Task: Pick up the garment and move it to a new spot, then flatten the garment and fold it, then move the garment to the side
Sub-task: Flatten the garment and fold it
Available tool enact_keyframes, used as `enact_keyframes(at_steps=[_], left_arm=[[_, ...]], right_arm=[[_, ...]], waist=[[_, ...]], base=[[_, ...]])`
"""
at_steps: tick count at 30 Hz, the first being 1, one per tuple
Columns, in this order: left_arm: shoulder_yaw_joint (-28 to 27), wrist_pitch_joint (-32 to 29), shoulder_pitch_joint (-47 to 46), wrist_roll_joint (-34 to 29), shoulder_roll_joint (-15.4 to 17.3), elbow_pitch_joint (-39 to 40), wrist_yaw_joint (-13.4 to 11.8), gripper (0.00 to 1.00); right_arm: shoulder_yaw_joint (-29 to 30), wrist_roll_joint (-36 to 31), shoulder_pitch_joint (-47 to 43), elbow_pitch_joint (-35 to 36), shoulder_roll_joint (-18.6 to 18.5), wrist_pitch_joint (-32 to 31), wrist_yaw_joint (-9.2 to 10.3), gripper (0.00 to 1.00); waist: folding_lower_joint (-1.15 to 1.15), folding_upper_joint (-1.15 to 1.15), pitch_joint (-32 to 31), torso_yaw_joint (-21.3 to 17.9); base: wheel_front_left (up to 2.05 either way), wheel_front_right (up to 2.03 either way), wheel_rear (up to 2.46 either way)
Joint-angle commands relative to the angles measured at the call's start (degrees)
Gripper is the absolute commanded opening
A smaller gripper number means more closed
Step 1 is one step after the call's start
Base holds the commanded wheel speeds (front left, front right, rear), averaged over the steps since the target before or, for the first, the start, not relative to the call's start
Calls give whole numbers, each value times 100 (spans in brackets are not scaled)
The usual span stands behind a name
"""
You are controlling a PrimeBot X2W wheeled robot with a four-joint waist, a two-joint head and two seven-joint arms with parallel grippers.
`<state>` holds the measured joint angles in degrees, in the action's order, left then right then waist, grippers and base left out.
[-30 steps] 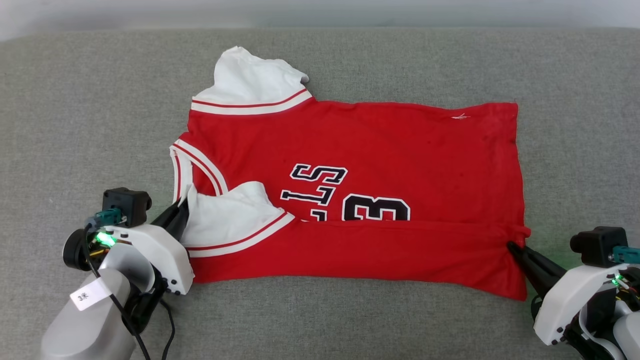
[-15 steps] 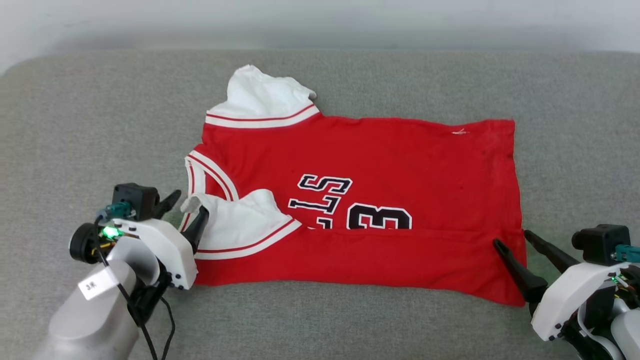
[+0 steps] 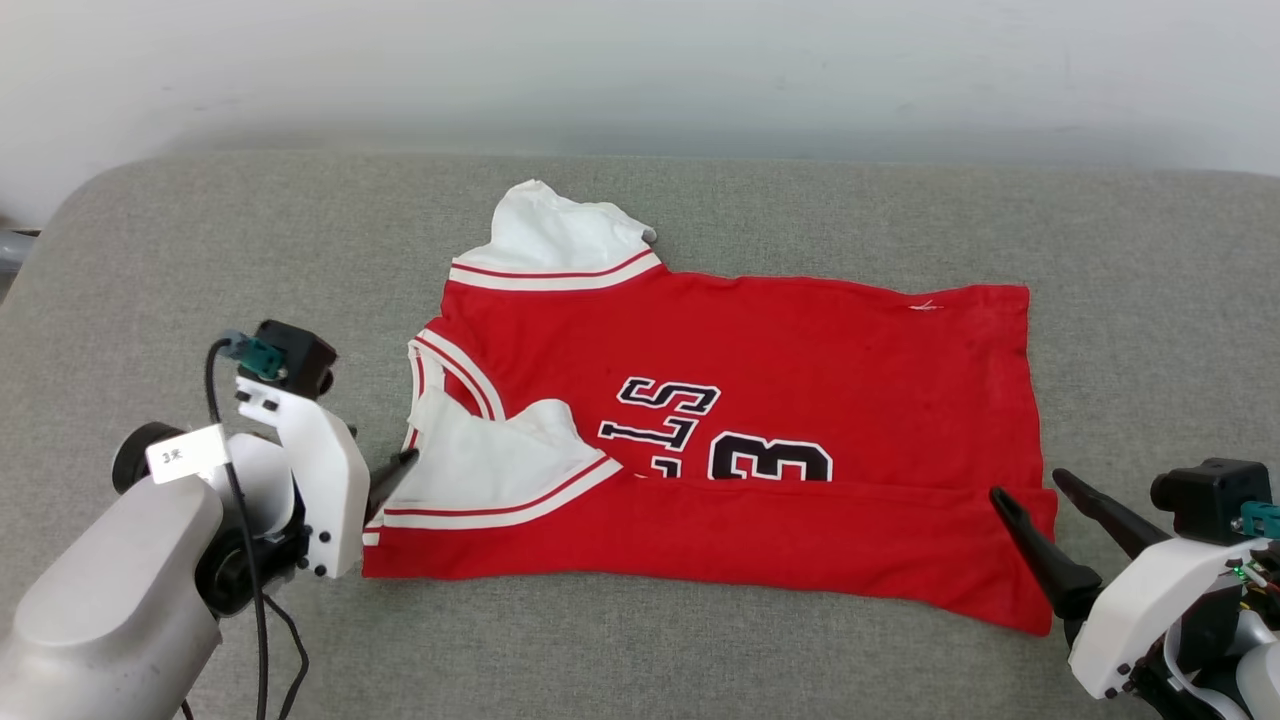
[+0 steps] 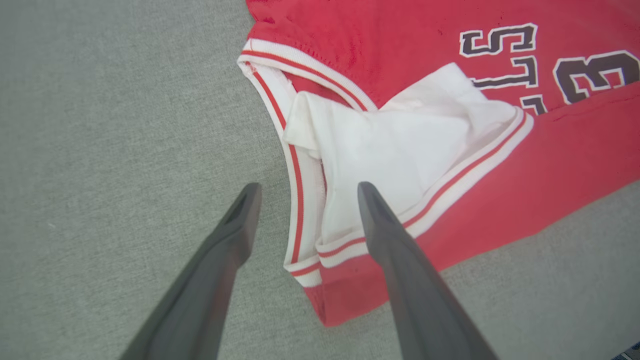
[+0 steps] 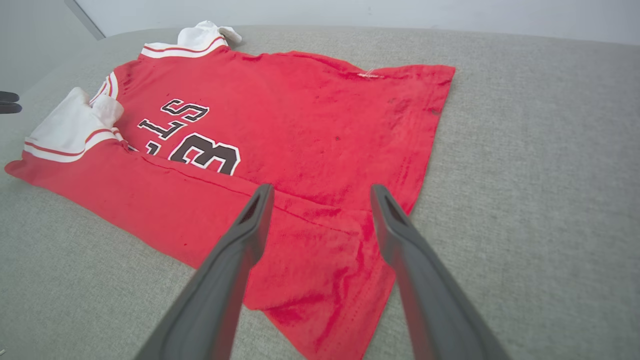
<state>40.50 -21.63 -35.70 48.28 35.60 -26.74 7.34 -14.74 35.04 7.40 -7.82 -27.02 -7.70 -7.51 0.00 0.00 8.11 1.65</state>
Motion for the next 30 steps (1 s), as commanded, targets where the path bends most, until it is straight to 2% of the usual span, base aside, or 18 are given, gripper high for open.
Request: enact_keyframes(at_steps=[1, 4, 7, 18, 24, 25, 26, 27, 30], left_arm=[[52, -186, -100, 71, 36, 65, 11, 100], [191, -750, -99, 241, 152, 152, 11, 100], [285, -1015, -21, 288, 203, 134, -7, 100], [437, -1085, 318, 371, 55, -600, -83, 100], [583, -1040, 476, 497, -226, -1083, -53, 100], [641, -1080, 494, 522, -273, -1109, -38, 94], [699, -1092, 488, 518, -296, -1118, -23, 35], [727, -1052, 478, 525, -306, -1119, -16, 0], [783, -959, 395, 550, -247, -1104, -2, 0]], right_arm=[[30, -49, -53, 35, 36, -36, 5, 100], [64, -86, -50, 103, 101, -87, 5, 100], [79, -110, -30, 148, 139, -133, 5, 100], [64, -164, 159, 194, 175, -133, 5, 100], [62, -146, 230, 215, 140, -157, 5, 100], [73, -151, 253, 227, 116, -168, 5, 100], [75, -160, 280, 247, 88, -197, 5, 100], [71, -161, 300, 269, 61, -224, 5, 100], [53, -127, 382, 337, -75, -374, 5, 100]], waist=[[0, 0, -7, -1], [0, 0, -6, -15], [0, 0, 29, -64], [0, 0, 336, -293], [0, 0, 419, -355], [0, 0, 414, -358], [0, 0, 406, -358], [0, 0, 395, -355], [0, 0, 325, -335]], base=[[0, 0, 0], [0, 0, 0], [0, 0, 0], [0, 0, 0], [0, 0, 0], [0, 0, 0], [0, 0, 0], [0, 0, 0], [0, 0, 0]])
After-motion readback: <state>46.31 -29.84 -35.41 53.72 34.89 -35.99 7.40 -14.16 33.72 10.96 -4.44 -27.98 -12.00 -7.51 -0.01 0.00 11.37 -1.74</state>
